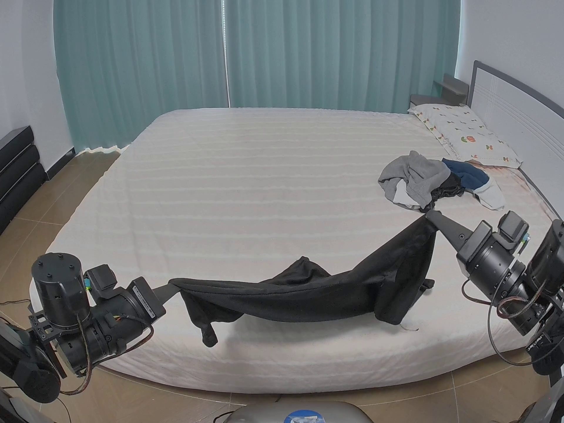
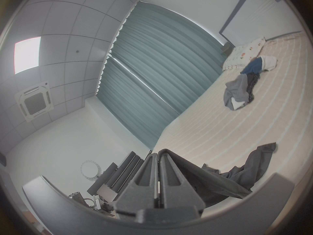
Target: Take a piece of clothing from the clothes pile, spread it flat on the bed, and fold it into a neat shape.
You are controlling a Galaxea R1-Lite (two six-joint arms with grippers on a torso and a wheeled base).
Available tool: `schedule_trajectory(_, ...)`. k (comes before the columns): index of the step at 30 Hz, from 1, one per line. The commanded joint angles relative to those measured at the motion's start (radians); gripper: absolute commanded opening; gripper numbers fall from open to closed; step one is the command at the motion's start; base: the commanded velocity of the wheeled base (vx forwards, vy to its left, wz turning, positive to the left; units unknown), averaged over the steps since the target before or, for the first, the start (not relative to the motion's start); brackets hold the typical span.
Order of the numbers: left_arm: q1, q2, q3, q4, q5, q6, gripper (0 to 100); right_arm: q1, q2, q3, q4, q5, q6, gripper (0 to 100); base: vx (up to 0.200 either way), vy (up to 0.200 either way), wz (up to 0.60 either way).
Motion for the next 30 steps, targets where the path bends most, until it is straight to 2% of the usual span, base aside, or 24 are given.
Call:
schedule_trajectory(1,-0.013,-0.092,0.001,0.005,0.001,0.007,0,0.005,-0.134,-0.002,0.008,-0.001,-0.058,0,-0.200,0.000,0.00)
schedule_trajectory(5,-0.015,-0.195,-0.025,0.029,0.001,0.011,0,0.006,-0.289,-0.045,0.073,-0.001,-0.123,0,-0.150,0.000,0.00)
schedule_trajectory(10,-0.009,-0.261,-0.176,0.221,0.003,0.013,0,-0.009,-0.502,-0.292,0.485,0.001,-0.126,0,0.000,0.000,0.00)
schedule_trajectory(11,-0.007,-0.263,-0.188,0.233,0.003,0.013,0,-0.011,-0.505,-0.310,0.511,0.001,-0.126,0,0.000,0.000,0.00)
schedule_trajectory(12,-0.004,-0.266,-0.260,0.294,0.003,0.013,0,-0.041,-0.513,-0.414,0.633,0.008,-0.126,0,0.000,0.000,0.00)
schedule_trajectory(15,-0.003,-0.256,-0.381,0.400,0.003,0.013,0,-0.115,-0.475,-0.591,0.783,0.016,-0.124,0,0.000,0.000,0.00)
schedule_trajectory(17,0.016,-0.249,-0.463,0.475,0.003,0.014,0,-0.147,-0.424,-0.686,0.821,0.013,-0.124,0,0.000,0.000,0.00)
schedule_trajectory(19,0.019,-0.247,-0.469,0.480,0.003,0.014,0,-0.149,-0.420,-0.693,0.823,0.011,-0.124,0,0.000,0.000,0.00)
schedule_trajectory(20,0.054,-0.206,-0.582,0.560,0.000,0.014,0,-0.221,-0.331,-0.812,0.835,0.002,-0.123,0,0.000,0.000,0.00)
schedule_trajectory(21,0.069,-0.187,-0.614,0.577,0.000,0.014,0,-0.242,-0.300,-0.838,0.835,0.001,-0.123,0,0.000,0.000,0.00)
schedule_trajectory(24,0.092,-0.137,-0.674,0.598,-0.002,0.014,0,-0.272,-0.239,-0.862,0.832,0.001,-0.127,0,0.000,0.000,0.00)
schedule_trajectory(27,0.128,-0.036,-0.751,0.609,-0.002,0.011,0,-0.333,-0.131,-0.884,0.815,0.002,-0.132,0,0.000,0.000,0.00)
schedule_trajectory(30,0.143,0.046,-0.797,0.609,-0.003,0.008,0,-0.351,-0.058,-0.890,0.797,0.002,-0.124,0,0.000,0.000,0.00)
